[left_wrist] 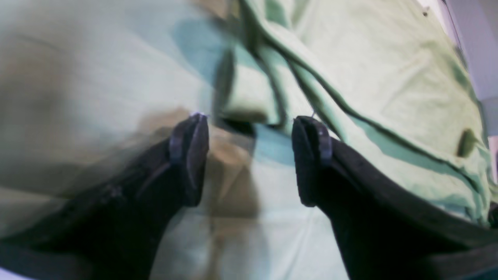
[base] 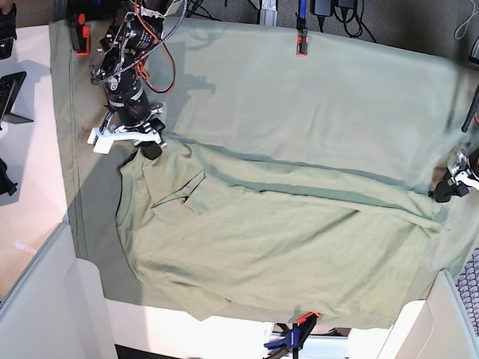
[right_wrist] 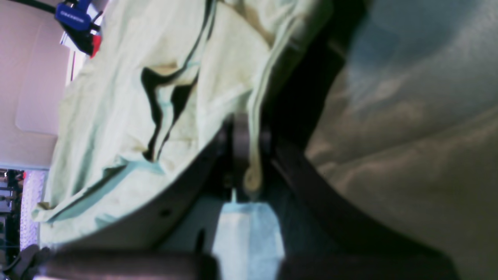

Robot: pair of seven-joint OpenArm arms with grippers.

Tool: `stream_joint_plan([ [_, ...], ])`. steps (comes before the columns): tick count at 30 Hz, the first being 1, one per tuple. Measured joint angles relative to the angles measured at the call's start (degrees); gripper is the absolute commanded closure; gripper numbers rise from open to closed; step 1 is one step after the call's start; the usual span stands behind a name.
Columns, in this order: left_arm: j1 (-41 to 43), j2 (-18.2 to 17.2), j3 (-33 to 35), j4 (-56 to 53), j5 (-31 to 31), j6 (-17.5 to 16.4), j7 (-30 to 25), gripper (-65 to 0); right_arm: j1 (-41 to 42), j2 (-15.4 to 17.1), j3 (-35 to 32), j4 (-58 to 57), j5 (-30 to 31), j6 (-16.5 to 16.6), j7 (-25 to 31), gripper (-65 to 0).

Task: Fold the T-shirt properly
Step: 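Hold the folded edge with both grippers and adjust the grip, then drag the folded shirt back toward the robot with both grippers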

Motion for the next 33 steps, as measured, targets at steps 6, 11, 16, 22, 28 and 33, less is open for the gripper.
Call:
stream_joint_plan([
  [6,-2.5,2.7,0.0,0.0,1.5,0.0,0.0,-37.6,0.0,0.0,-0.2,0.0,0.0,0.0,0.0,0.0],
  [11,-3.9,4.9,0.0,0.0,4.6,7.1,-0.9,-37.6,0.0,0.0,-0.3,0.0,0.0,0.0,0.0,0.0],
  [16,-3.9,4.9,0.0,0.0,6.8,8.0,-2.7,-37.5,-0.7,0.0,-0.3,0.0,0.0,0.2,0.0,0.0],
  [22,-3.9,6.6,0.0,0.0,8.6,8.4,-4.2,-9.9,-0.9,0.0,-0.3,0.0,0.0,0.2,0.0,0.0],
  [28,-4.0,7.1,0.0,0.0,13.2,3.9,-4.5,0.0,-1.0,0.0,-0.3,0.0,0.5,0.2,0.0,0.0],
  [33,-3.8,4.7,0.0,-0.1,8.4,-2.7,-1.0,0.0,-1.0,0.6,-0.5,0.1,4.8,0.3,-0.5,0.0],
])
